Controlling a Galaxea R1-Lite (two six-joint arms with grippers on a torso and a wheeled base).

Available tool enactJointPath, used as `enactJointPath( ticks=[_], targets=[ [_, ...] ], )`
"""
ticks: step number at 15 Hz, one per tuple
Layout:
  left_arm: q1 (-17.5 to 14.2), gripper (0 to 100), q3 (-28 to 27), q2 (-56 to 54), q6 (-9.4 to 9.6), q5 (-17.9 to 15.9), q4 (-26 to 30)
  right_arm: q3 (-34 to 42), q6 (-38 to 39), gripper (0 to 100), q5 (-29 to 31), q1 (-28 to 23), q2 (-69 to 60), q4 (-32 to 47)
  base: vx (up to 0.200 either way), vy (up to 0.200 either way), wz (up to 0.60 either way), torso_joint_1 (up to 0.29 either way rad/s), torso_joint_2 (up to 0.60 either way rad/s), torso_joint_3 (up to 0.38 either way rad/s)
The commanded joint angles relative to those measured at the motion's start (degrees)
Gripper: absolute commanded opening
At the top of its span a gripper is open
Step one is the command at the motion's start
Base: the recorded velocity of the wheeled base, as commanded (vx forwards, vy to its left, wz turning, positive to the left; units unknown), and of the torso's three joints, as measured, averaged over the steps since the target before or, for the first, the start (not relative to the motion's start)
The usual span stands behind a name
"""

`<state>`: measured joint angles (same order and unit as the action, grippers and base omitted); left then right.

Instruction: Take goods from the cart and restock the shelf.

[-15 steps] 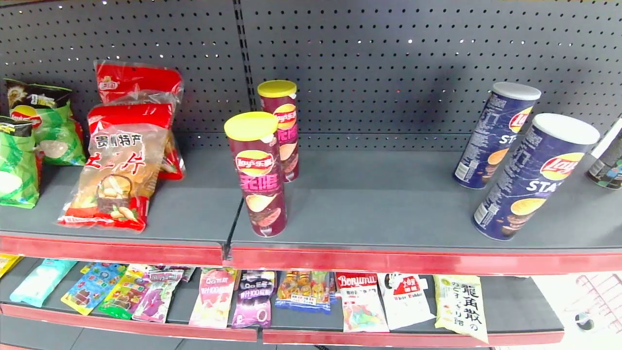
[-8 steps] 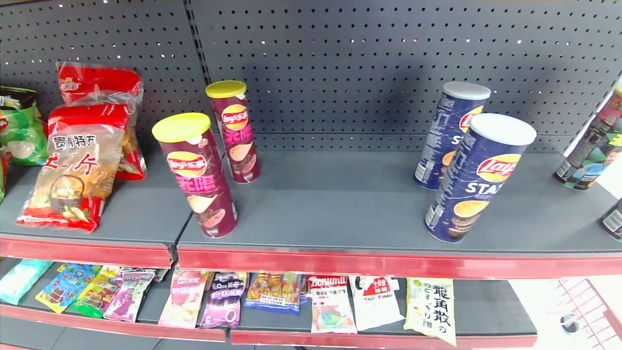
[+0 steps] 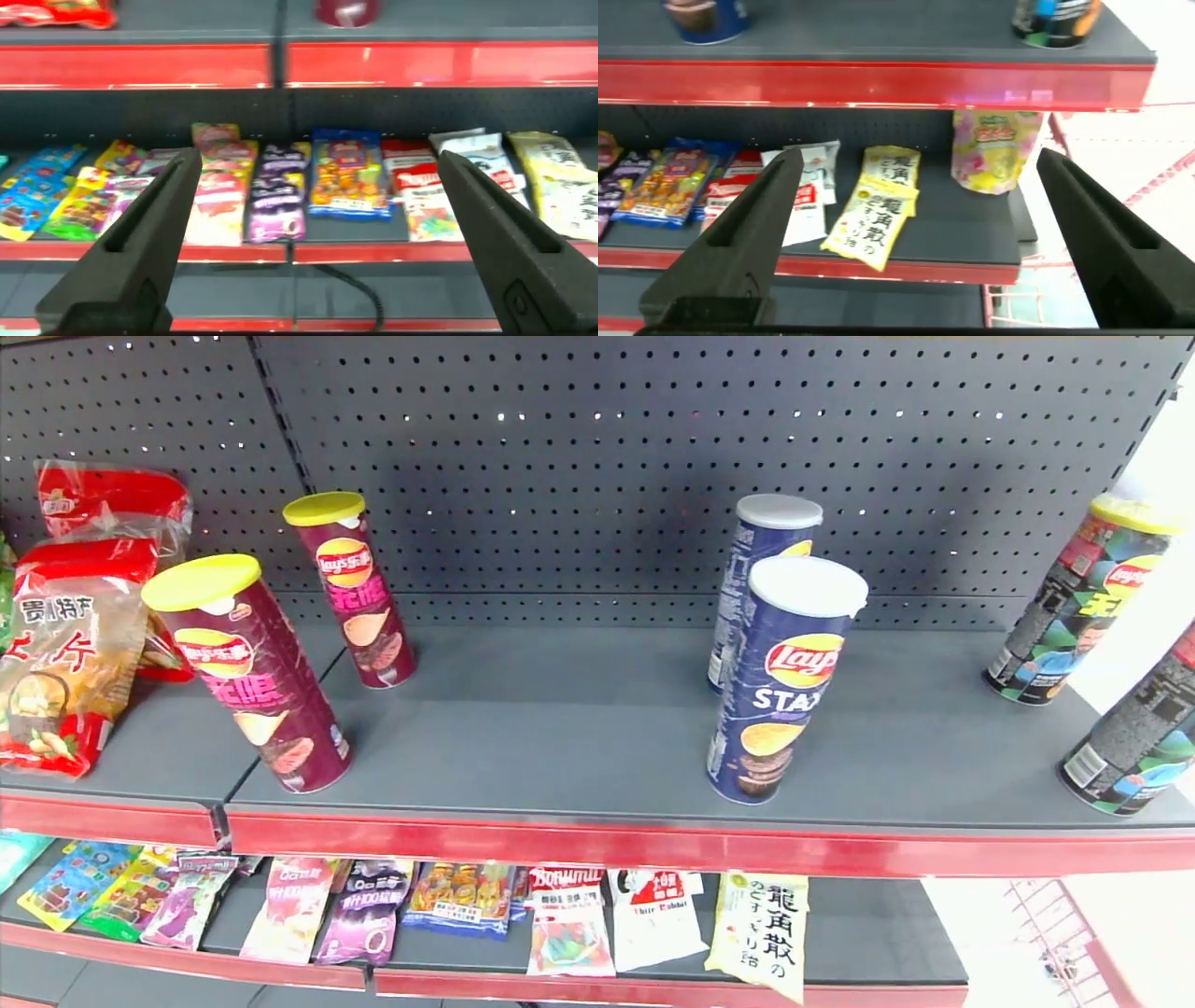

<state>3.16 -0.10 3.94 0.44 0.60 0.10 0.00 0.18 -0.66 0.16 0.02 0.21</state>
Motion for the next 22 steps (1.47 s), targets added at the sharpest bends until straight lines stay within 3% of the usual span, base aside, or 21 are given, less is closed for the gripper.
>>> enactJointPath(
  ticks=[1,4,11,14,22],
  targets=[
    [0.01,100,0.01,0.11,0.0,0.02,-0.01,0.0,-0.01,100,-0.04,0.02,-0.02,-0.03,0.0,-0.2,0.0,0.012,0.0,0.012],
    [0.01,100,0.01,0.11,0.0,0.02,-0.01,0.0,0.08,100,-0.04,0.02,-0.02,-0.03,0.0,-0.2,0.0,-0.001,0.0,0.007],
    [0.01,100,0.01,0.11,0.0,0.02,-0.01,0.0,0.17,100,0.04,0.02,-0.02,-0.03,0.0,0.0,0.0,0.0,0.0,0.0],
    [0.01,100,0.01,0.11,0.0,0.02,-0.01,0.0,0.17,100,0.13,0.02,-0.02,-0.03,-0.2,0.0,0.0,0.004,0.01,0.002],
    [0.01,100,0.01,0.11,0.0,0.02,-0.01,0.0,0.08,100,0.22,0.02,-0.02,-0.03,0.0,0.0,0.0,0.0,0.0,0.0]
  ],
)
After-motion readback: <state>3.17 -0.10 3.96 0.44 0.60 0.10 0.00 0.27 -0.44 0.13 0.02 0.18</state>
